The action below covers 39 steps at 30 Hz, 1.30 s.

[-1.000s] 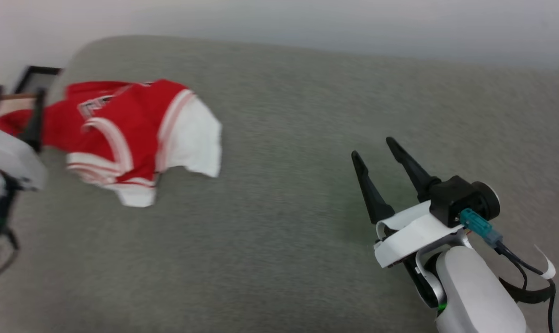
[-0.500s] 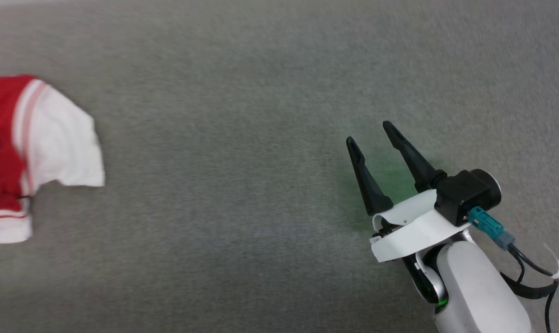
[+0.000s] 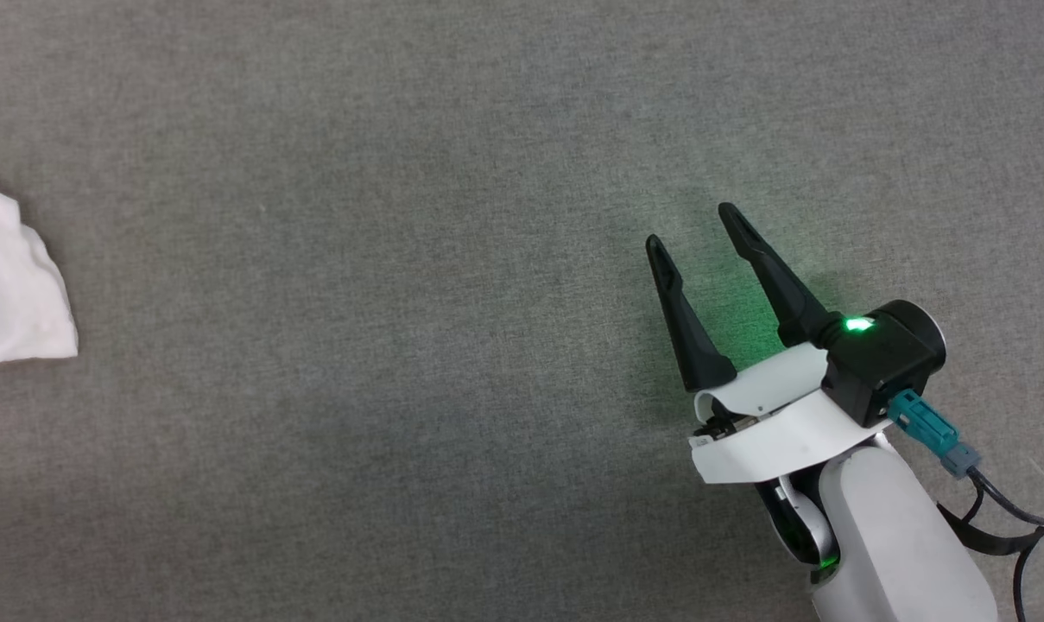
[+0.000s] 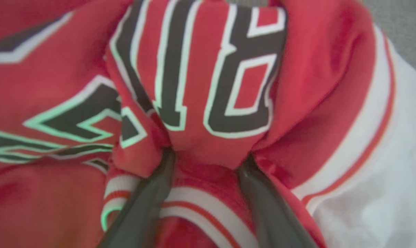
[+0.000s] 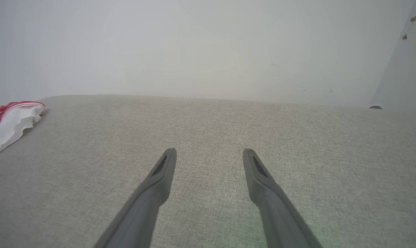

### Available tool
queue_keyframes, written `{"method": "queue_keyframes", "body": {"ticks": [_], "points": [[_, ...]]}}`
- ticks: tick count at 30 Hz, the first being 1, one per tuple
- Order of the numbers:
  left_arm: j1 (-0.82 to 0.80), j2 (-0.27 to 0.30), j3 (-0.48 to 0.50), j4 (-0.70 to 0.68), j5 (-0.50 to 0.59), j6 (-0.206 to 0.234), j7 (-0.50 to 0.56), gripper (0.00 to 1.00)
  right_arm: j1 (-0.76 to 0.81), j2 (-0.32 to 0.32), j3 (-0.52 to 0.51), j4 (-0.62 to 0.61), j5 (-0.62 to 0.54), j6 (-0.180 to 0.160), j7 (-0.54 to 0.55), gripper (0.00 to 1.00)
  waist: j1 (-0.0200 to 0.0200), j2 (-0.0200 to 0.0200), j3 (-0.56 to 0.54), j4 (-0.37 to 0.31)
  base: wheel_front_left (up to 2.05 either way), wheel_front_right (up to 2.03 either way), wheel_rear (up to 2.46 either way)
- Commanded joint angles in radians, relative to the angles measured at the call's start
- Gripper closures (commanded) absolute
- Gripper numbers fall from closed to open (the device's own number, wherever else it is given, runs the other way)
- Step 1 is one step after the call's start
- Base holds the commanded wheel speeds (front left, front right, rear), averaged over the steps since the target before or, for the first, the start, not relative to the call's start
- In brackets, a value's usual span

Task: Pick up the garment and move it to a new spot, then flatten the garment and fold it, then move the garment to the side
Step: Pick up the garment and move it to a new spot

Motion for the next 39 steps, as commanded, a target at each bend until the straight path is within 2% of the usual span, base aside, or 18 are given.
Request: {"method": "queue_keyframes", "body": {"ticks": [1, 7, 13, 18, 25, 34, 39], "points": [[0.087, -0.171, -0.091, 0.004, -0.010, 0.004, 0.011, 1.00, 0.001, 0.003, 0.001, -0.008, -0.003, 0.000, -0.001, 0.00, 0.0000, 0.0000, -0.001, 0.003, 0.00, 0.00, 0.00], [0.062, -0.179, -0.115, 0.019, 0.003, 0.002, -0.085, 1.00, -0.008, 0.003, -0.005, 0.001, -0.009, 0.000, -0.001, 0.00, 0.0000, 0.0000, -0.048, 0.042, 0.00, 0.00, 0.00], [0.014, -0.188, -0.135, 0.032, 0.037, -0.003, -0.228, 1.00, 0.014, 0.002, -0.016, 0.036, 0.009, 0.000, -0.001, 0.00, 0.0000, 0.0000, -0.142, 0.091, 0.00, 0.00, 0.00], [-0.024, -0.192, -0.133, 0.022, 0.020, -0.002, -0.284, 1.00, 0.030, 0.002, -0.034, 0.058, 0.021, 0.000, -0.001, 0.00, 0.0000, 0.0000, -0.206, 0.117, 0.00, 0.00, 0.00], [-0.052, -0.214, -0.150, -0.122, 0.007, 0.001, -0.332, 1.00, 0.080, 0.002, -0.073, 0.063, 0.050, 0.000, -0.001, 0.00, 0.0000, 0.0000, -0.281, 0.128, 0.00, 0.00, 0.00], [-0.070, -0.286, -0.184, -0.401, -0.045, 0.003, -0.269, 1.00, 0.154, 0.002, -0.136, 0.034, 0.098, 0.000, -0.001, 0.00, 0.0000, 0.0000, -0.323, 0.076, 0.00, 0.00, 0.00], [-0.094, -0.350, -0.215, -0.519, -0.046, 0.036, -0.219, 1.00, 0.169, 0.003, -0.154, 0.009, 0.131, 0.000, -0.001, 0.00, 0.0000, 0.0000, -0.312, 0.023, 0.00, 0.00, 0.00]]}}
